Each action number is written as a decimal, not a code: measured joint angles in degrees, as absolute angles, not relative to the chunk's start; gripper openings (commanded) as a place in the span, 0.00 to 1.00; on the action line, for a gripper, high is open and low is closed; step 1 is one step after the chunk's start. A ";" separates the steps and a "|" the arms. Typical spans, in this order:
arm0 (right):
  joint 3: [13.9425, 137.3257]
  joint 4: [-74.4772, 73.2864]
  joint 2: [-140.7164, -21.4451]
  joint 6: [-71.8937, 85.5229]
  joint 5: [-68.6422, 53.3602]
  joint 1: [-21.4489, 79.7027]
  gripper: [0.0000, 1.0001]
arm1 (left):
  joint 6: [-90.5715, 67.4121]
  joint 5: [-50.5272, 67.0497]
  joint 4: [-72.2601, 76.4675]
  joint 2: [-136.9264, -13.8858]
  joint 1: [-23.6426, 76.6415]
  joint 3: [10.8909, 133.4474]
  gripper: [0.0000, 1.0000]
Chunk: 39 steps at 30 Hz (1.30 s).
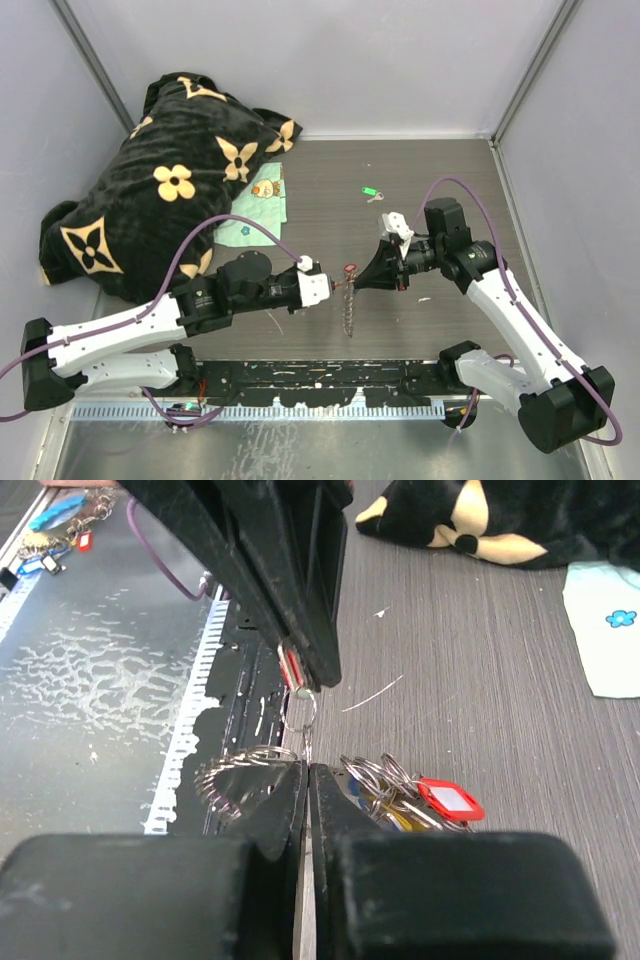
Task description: Remove the keys from the keyring
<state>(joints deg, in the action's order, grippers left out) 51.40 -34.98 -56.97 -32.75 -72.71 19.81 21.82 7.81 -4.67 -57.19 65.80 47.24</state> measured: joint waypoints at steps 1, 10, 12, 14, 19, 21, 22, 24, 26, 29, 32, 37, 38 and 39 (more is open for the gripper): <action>50.83 -34.68 -56.80 -33.26 -73.21 19.90 0.11 | 22.20 7.97 -6.24 -57.21 65.65 48.27 0.00; 49.19 -34.39 -56.49 -36.27 -74.00 19.86 0.28 | 25.21 8.60 -13.87 -60.95 64.36 56.31 0.00; 49.21 -34.85 -56.49 -36.77 -74.02 19.88 0.31 | 25.56 8.84 -14.68 -61.52 64.36 56.88 0.00; 49.43 -35.86 -56.49 -37.43 -74.00 19.90 0.33 | 26.02 9.21 -15.57 -61.71 64.36 57.28 0.00; 54.30 -40.82 -56.51 -39.05 -73.58 20.21 0.33 | 26.37 10.09 -17.32 -61.73 64.36 58.37 0.00; 57.19 -42.19 -56.51 -39.29 -73.58 20.67 0.33 | 26.33 10.61 -17.54 -61.71 64.36 58.61 0.00; 58.52 -42.61 -56.49 -39.40 -73.56 21.12 0.33 | 26.30 10.83 -17.54 -61.73 64.36 58.72 0.00; 59.99 -43.40 -56.40 -39.53 -73.52 22.06 0.33 | 26.15 11.16 -17.41 -61.73 64.36 58.85 0.00; 60.27 -44.38 -56.07 -39.59 -73.10 22.94 0.34 | 25.93 11.49 -17.37 -61.76 64.36 58.89 0.00; 60.23 -46.06 -55.79 -39.64 -72.47 23.68 0.34 | 24.93 11.94 -17.02 -61.95 64.36 58.89 0.00; 60.10 -47.03 -55.55 -39.66 -71.85 24.14 0.34 | 23.83 12.21 -16.34 -62.50 64.36 58.92 0.00; 59.44 -47.77 -55.09 -39.81 -70.87 24.67 0.34 | 22.44 12.25 -16.05 -63.64 64.38 59.02 0.00; 59.33 -47.88 -55.09 -39.79 -70.57 24.75 0.34 | 22.09 12.23 -16.03 -63.86 64.38 59.02 0.00; 59.22 -47.88 -55.09 -39.81 -70.35 24.88 0.34 | 21.85 12.23 -16.01 -64.05 64.38 59.02 0.00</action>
